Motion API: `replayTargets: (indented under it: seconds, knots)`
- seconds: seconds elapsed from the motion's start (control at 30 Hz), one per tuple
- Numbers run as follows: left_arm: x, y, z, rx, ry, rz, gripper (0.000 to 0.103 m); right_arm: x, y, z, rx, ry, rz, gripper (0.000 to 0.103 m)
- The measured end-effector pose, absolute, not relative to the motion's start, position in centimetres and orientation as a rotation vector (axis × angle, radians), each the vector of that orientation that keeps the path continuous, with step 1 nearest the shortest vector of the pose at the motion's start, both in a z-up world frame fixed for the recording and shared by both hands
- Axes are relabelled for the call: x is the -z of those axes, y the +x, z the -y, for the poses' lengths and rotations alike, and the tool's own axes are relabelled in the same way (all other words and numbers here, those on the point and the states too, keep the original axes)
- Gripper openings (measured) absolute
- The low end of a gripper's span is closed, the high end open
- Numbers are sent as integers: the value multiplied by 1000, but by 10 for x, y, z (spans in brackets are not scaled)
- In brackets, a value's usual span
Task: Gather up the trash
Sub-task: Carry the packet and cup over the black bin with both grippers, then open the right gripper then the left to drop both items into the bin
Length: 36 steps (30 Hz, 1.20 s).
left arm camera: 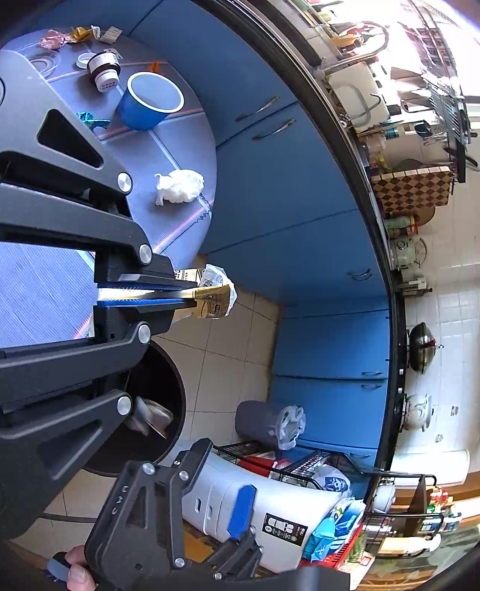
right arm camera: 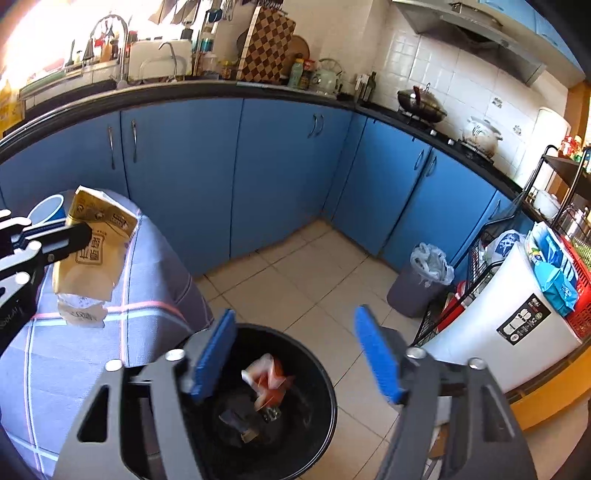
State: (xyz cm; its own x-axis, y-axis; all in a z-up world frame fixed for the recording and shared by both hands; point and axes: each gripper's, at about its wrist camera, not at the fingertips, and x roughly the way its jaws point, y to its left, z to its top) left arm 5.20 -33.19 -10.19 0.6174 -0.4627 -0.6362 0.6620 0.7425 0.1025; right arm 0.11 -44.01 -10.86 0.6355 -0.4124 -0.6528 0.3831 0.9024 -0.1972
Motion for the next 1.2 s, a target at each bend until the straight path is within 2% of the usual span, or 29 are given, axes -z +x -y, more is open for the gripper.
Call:
replayTargets:
  seconds: [0.13,1.0,1.07,1.13,1.17,1.2]
  knots:
    - [101,51,336,672,347,-623,4,104,-2,443,479,-54,-734,77]
    - [85,45,384,743,342,-614,8,110,-27,475,557,-11,-747,77]
    - [88,50,383,727,330,-632,20,111,-27,476,557,-8,-748,77]
    - [89,51,380,713,313,-620,97,111,-27,476,556,-8,-748,77]
    - [87,48,375,718,296,-581,95,112,-27,476,553,-8,-748,77]
    - [84,43,375,717,312,-542,99,113,-26,475,552,-9,-749,77]
